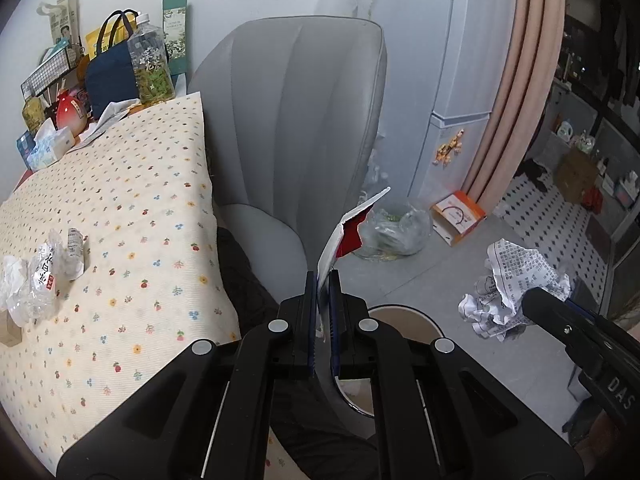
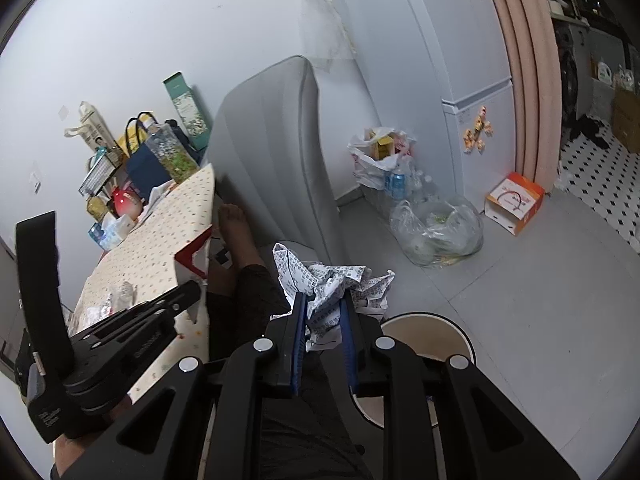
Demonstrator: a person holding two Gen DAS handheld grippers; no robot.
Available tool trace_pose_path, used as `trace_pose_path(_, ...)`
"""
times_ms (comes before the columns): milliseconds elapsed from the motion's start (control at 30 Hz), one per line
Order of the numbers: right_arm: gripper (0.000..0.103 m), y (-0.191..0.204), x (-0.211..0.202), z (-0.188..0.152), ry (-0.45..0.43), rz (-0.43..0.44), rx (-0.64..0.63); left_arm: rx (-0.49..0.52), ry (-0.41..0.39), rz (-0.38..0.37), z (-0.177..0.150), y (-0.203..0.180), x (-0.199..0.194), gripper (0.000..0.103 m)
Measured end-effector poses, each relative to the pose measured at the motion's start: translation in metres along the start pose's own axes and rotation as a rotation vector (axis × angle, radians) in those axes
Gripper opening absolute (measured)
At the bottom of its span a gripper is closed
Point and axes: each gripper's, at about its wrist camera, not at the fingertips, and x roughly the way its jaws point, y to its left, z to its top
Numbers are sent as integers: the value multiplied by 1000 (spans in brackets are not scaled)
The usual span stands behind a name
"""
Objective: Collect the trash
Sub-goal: 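Carry the crumpled paper and wrapper in both tools over the beige bin, then open the right tool to drop the paper while the left tool drops the wrapper into the bin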
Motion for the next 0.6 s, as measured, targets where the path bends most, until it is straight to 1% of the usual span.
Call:
trace_pose_path(33, 20, -2, 2, -1, 2, -5, 3, -1, 4, 3, 0, 0, 2, 6)
trace_pose_path(100, 37, -7, 7, -1, 1, -27, 12, -3, 12, 7, -1, 0, 5, 6)
trace_pose_path(133, 51, -9, 9, -1, -5, -41, 19, -3, 14, 8, -1, 0, 5, 6)
trace_pose_path(333, 53, -15, 8, -3, -10, -59, 33, 4, 26, 3, -4, -5, 10, 6)
trace_pose_path(400, 59, -20, 5, -3, -19, -71, 41, 13, 34, -1, -5, -8, 12, 6)
trace_pose_path(467, 69, -22, 0, -3, -35, -86, 48, 21, 41, -6, -5, -12, 15, 6)
trace_pose_path(567, 76, -26, -10, 0, -62, -115, 51, 33, 48, -16, -4, -19, 19, 6)
trace_pose_path(600, 77, -28, -13, 1, -69, -121, 51, 34, 52, -23, -4, -22, 21, 6)
